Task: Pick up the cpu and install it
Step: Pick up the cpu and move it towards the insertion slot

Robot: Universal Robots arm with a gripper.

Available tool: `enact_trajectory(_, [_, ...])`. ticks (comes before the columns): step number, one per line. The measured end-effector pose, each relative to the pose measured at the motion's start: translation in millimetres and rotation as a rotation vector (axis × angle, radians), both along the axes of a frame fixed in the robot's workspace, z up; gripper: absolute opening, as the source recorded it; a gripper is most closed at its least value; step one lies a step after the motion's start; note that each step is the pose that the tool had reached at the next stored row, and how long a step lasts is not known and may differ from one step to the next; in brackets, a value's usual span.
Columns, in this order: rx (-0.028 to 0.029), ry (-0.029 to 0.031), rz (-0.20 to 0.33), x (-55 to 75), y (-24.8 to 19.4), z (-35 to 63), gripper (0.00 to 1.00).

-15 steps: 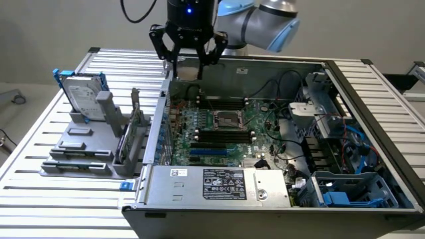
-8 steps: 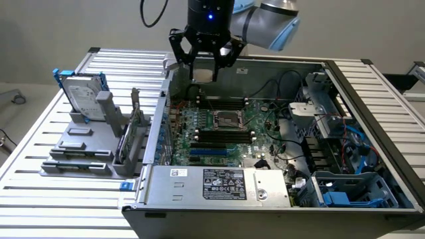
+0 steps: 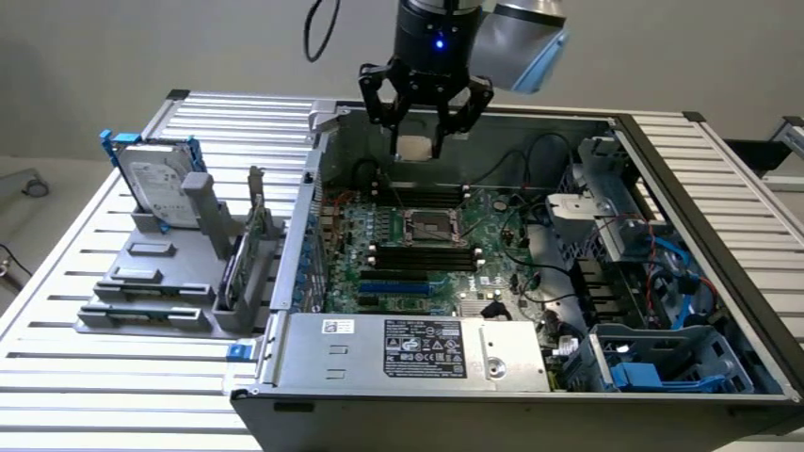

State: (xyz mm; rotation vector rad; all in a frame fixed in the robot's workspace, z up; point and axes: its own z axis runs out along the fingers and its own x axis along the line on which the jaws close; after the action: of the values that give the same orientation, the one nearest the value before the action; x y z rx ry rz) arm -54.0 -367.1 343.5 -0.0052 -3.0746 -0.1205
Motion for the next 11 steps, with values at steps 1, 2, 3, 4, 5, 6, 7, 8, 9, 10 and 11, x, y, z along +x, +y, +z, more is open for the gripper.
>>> enact_trajectory(1, [0.0002, -0.0001, 0.0, 4.5, 1.8, -1.9, 0.55])
enact_trajectory(2, [0.0002, -0.0001, 0.0, 8.9, 3.5, -3.7, 0.55])
enact_trajectory(3, [0.0002, -0.0001, 0.0, 13.5, 5.0, -5.4, 0.55])
enact_trajectory(4, [0.0001, -0.0001, 0.0, 17.9, 6.4, -7.2, 0.55])
enact_trajectory(5, [0.0002, -0.0001, 0.0, 21.5, 7.3, -9.2, 0.55])
enact_trajectory(6, [0.0004, -0.0002, 0.0, 23.3, 7.6, -11.0, 0.55])
enact_trajectory(7, [0.0004, -0.0001, 0.0, 24.6, 7.8, -12.9, 0.55])
enact_trajectory(8, [0.0002, -0.0001, 0.0, 25.5, 7.8, -14.7, 0.55])
enact_trajectory(9, [0.0001, 0.0, 0.0, 26.2, 7.8, -16.4, 0.55])
enact_trajectory(10, [0.0001, -0.0001, 0.0, 27.0, 7.9, -18.3, 0.55])
enact_trajectory(11, [0.0002, -0.0001, 0.0, 27.4, 7.9, -20.1, 0.55])
